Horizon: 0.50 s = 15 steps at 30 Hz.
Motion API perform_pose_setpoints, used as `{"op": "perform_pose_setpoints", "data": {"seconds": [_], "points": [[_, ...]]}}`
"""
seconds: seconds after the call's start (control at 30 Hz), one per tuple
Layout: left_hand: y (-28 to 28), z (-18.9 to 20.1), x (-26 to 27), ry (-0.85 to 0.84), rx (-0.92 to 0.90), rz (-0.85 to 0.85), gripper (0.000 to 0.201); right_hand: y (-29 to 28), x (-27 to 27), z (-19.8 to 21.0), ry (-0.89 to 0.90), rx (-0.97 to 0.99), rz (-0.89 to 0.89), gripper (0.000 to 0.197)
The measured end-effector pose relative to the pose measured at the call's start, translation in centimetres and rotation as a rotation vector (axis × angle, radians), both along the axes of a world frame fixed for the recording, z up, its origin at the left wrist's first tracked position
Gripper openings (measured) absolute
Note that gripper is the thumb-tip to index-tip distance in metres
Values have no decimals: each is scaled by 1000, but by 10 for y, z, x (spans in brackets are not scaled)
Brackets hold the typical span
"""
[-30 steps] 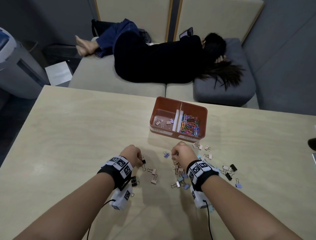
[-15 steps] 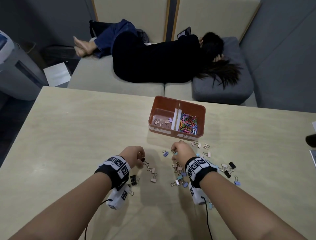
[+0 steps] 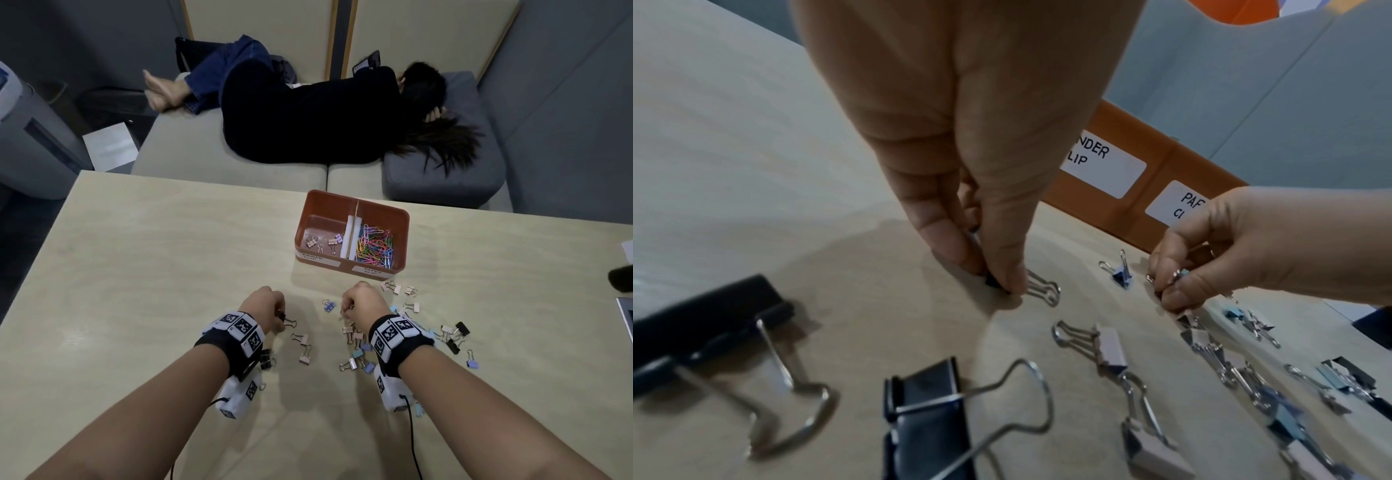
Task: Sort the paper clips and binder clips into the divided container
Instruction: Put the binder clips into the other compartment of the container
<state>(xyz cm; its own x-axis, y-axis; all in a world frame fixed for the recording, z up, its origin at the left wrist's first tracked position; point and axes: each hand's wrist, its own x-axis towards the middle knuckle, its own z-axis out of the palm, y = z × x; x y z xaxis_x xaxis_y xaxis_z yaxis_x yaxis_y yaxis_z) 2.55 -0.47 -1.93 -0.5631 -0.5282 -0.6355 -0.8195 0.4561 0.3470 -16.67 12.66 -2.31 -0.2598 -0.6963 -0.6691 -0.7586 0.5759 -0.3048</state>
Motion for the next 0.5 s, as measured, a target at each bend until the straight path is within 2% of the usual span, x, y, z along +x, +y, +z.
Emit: {"op": "perform_pose_setpoints", "data": {"seconds": [0.13, 0.27, 0.4, 0.5], "points": [[0, 2, 0, 12, -1, -3, 27, -9, 7, 3, 29, -106, -115, 12], [-1, 6, 1, 1, 23, 16, 29, -5, 8, 7, -50, -136, -201, 14], [-3, 8, 3, 8, 46, 19, 30, -10, 4, 14, -50, -78, -186, 11], [-7, 19, -1, 40, 94, 25, 29, -6, 6, 28, -91, -204, -214, 9]]}}
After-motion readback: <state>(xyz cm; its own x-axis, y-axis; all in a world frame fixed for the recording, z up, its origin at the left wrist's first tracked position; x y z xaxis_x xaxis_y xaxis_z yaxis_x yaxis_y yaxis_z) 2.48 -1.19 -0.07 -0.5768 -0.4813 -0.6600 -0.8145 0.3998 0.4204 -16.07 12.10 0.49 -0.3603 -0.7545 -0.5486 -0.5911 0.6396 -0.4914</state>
